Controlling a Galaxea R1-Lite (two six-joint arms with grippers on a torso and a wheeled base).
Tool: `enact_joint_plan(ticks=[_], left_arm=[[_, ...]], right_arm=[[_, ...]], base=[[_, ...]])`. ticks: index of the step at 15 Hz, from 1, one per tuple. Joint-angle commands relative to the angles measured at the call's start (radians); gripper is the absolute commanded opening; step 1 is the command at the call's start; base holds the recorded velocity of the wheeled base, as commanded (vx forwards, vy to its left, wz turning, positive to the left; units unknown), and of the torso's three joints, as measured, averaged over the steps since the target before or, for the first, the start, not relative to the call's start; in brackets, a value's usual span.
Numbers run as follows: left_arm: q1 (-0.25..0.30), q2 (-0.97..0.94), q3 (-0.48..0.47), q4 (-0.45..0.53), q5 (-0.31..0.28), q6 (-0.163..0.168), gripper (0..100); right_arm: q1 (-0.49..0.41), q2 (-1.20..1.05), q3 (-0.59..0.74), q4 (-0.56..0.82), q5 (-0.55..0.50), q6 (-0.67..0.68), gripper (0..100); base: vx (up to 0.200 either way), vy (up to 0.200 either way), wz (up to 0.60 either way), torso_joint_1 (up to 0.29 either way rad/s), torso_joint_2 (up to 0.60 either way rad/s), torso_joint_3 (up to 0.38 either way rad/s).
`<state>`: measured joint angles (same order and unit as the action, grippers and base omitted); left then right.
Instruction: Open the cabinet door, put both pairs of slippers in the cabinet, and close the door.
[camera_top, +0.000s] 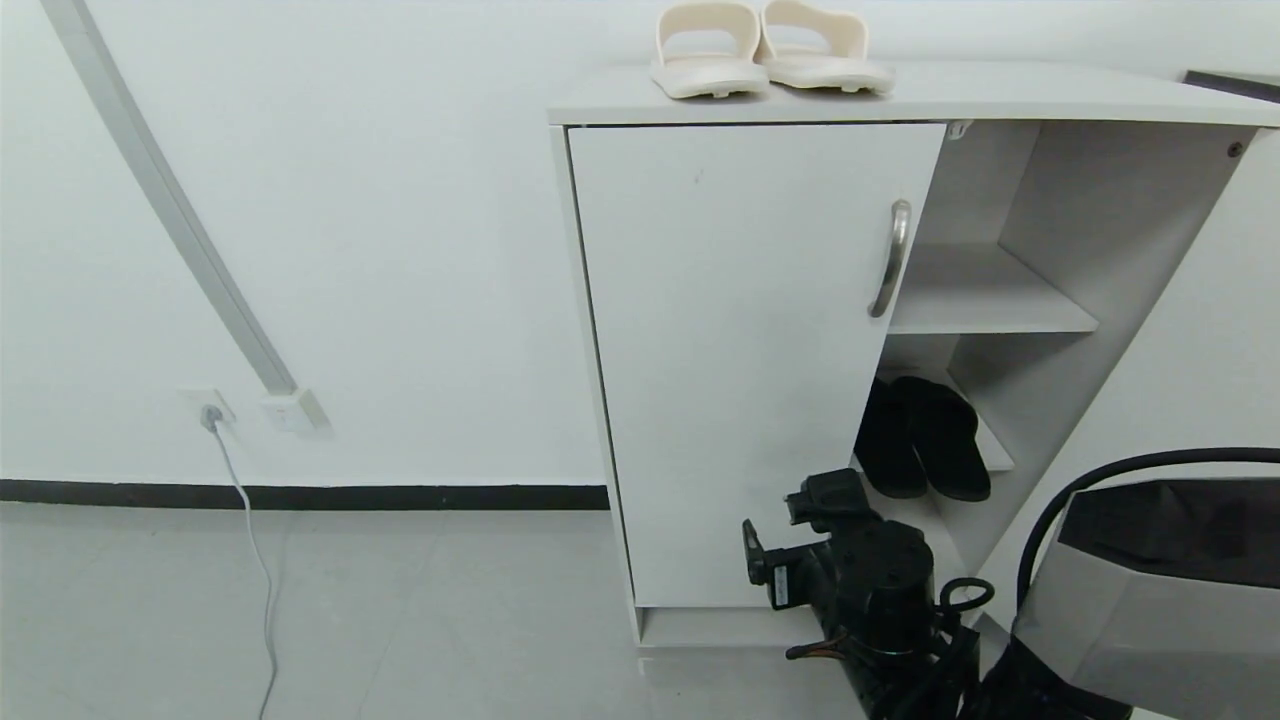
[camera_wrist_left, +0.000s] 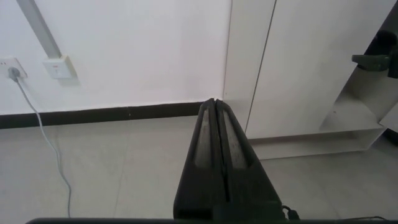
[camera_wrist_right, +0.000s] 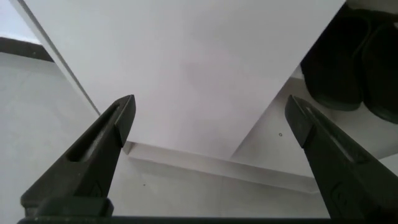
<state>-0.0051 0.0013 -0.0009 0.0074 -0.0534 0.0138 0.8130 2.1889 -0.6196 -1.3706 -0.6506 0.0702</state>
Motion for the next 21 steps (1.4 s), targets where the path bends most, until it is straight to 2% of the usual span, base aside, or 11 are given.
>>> enact_joint_plan(ticks=[1,10,21], left_arm=[[0.001,0.000,-0.001,-0.003,0.000,0.000,0],[0.001,0.000,-0.001,-0.003,0.001,0.000,0],[0.001,0.000,-0.001,-0.003,0.001,0.000,0]], right_arm=[[-0.002,0.002,0.001,-0.001,0.000,0.000,100],[-0.002,0.008,0.003,-0.002,0.011,0.000,100],[-0.002,0.009,0.004,-0.002,0.011,0.000,100]], base=[[0.000,0.000,0.00,0.036,-0.28,-0.364],[0.000,0.000,0.00,0.093,-0.49,-0.352],[0.000,0.000,0.00,0.178,-0.50,-0.318]])
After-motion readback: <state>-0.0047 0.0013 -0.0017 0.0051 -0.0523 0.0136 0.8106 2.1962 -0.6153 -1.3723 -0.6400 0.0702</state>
